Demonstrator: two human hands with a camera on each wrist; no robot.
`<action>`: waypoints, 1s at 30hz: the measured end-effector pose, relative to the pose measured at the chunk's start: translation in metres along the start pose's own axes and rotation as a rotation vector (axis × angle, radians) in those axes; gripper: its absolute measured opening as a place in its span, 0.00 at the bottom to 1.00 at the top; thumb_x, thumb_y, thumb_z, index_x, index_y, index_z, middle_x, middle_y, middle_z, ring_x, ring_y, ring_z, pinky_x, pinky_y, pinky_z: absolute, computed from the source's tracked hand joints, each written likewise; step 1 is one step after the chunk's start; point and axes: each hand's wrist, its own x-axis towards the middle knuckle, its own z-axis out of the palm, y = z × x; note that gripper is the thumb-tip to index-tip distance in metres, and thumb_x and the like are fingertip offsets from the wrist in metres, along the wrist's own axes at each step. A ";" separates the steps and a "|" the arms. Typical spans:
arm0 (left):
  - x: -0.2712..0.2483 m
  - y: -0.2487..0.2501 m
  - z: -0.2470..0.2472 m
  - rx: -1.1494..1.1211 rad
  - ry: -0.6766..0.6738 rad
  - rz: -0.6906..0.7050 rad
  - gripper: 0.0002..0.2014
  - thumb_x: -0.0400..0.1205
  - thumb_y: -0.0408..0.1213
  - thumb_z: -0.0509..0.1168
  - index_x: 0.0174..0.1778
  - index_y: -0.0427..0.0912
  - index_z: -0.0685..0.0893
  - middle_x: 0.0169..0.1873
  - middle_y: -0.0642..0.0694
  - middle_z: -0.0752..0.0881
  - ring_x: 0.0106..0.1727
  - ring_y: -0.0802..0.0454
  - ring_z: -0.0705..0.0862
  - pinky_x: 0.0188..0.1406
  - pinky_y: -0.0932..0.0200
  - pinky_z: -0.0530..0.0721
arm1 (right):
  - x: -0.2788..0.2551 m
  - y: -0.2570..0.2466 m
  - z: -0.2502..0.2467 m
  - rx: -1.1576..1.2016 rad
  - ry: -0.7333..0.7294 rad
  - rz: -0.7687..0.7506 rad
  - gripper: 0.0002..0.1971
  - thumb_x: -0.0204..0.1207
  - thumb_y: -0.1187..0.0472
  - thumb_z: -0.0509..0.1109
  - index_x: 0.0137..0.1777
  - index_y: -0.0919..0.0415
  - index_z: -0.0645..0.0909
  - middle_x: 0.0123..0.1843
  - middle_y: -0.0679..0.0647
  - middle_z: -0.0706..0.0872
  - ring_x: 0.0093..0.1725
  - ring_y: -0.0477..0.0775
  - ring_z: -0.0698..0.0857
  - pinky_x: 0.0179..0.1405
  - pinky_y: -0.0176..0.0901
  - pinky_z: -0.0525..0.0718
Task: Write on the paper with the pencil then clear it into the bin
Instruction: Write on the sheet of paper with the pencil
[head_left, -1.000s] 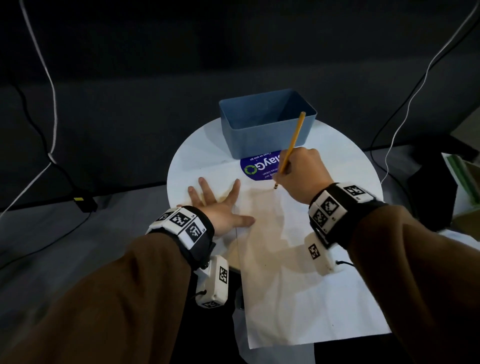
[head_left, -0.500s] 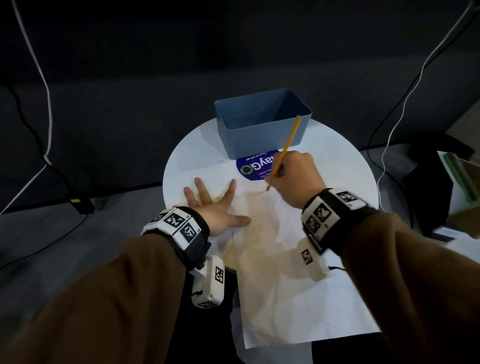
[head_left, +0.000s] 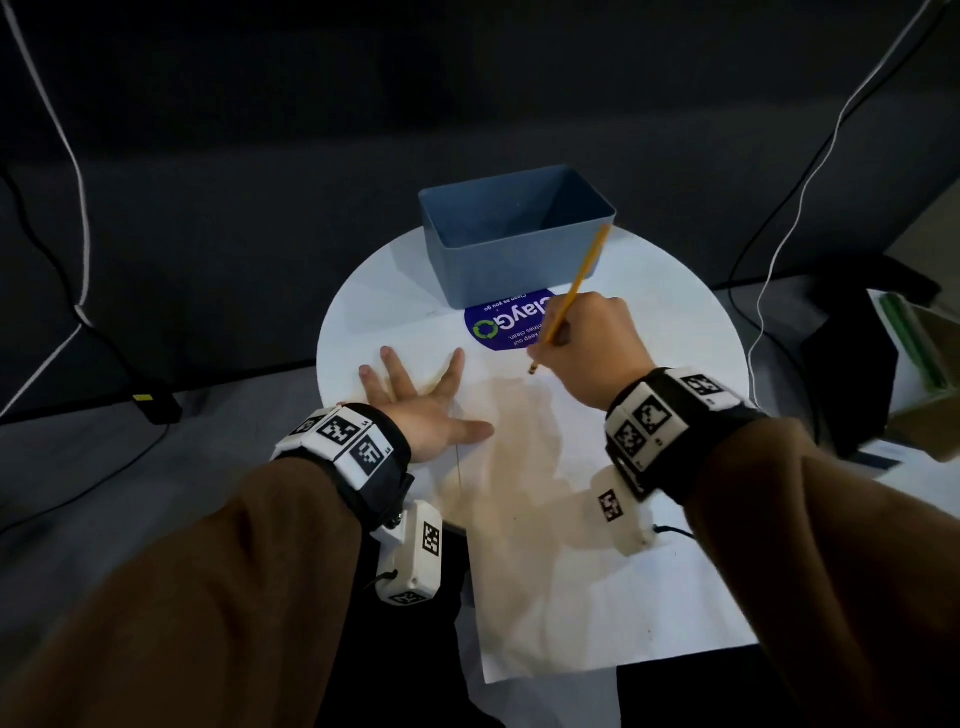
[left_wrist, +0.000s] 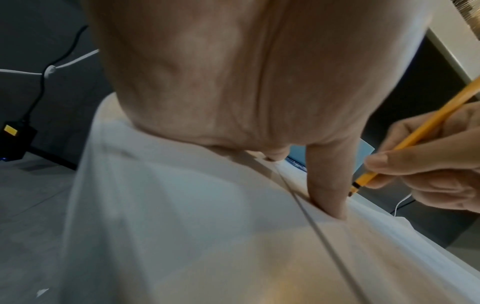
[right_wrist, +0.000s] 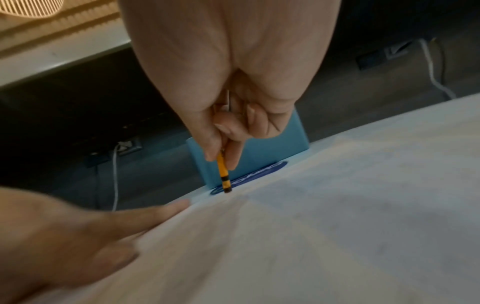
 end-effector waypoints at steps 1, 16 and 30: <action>0.000 0.001 0.000 0.007 0.002 -0.001 0.48 0.79 0.70 0.60 0.82 0.72 0.30 0.79 0.32 0.20 0.79 0.24 0.23 0.79 0.27 0.34 | -0.002 -0.003 0.006 -0.002 -0.027 -0.016 0.13 0.77 0.59 0.78 0.35 0.54 0.78 0.37 0.53 0.83 0.41 0.53 0.80 0.33 0.31 0.70; 0.001 -0.001 0.000 0.011 -0.008 0.012 0.48 0.78 0.72 0.60 0.81 0.72 0.30 0.78 0.32 0.19 0.79 0.23 0.23 0.81 0.29 0.33 | -0.017 0.004 -0.005 0.005 -0.072 -0.023 0.12 0.75 0.60 0.80 0.35 0.57 0.81 0.36 0.53 0.86 0.42 0.54 0.83 0.40 0.42 0.78; -0.001 -0.001 0.000 0.018 -0.002 0.009 0.48 0.78 0.72 0.60 0.81 0.73 0.31 0.79 0.34 0.19 0.79 0.24 0.23 0.81 0.28 0.34 | -0.028 0.017 -0.017 -0.053 -0.098 -0.016 0.10 0.78 0.59 0.79 0.39 0.57 0.81 0.38 0.53 0.86 0.42 0.51 0.83 0.35 0.36 0.76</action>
